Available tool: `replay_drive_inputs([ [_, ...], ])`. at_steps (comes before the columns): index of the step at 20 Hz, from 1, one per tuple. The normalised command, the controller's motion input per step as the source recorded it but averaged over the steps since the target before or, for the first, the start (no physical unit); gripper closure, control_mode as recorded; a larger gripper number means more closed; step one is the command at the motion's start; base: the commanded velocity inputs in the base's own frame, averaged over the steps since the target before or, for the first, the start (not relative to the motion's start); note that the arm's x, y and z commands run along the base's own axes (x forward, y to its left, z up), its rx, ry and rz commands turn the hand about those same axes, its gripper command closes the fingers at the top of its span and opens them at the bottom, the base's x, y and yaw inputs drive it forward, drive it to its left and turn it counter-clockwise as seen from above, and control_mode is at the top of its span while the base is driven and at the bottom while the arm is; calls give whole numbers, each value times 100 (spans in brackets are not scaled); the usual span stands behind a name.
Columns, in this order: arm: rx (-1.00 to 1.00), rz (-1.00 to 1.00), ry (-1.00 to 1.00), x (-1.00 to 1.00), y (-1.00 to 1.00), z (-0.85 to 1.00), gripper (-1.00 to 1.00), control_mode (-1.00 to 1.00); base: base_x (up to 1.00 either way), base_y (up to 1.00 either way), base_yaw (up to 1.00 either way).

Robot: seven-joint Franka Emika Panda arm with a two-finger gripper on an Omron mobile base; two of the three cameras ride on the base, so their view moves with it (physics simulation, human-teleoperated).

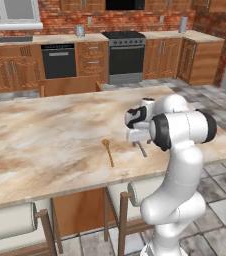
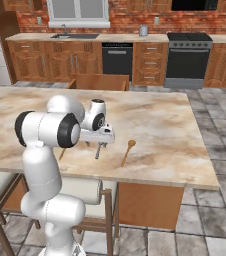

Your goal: Pick up the metallic utensils from the counter and place them in the open drawer. Make sure not to pick up any wooden utensils.

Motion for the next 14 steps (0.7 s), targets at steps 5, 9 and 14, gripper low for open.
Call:
replay_drive_inputs([
  [5, 0, 0, -1, 0, 0, -55, -100, -100, 0, 0, 0],
  [9, 0, 0, -4, 0, 0, -53, -100, -100, 0, 0, 0],
  [14, 0, 0, -3, 0, 0, -30, -100, -100, 0, 0, 0],
])
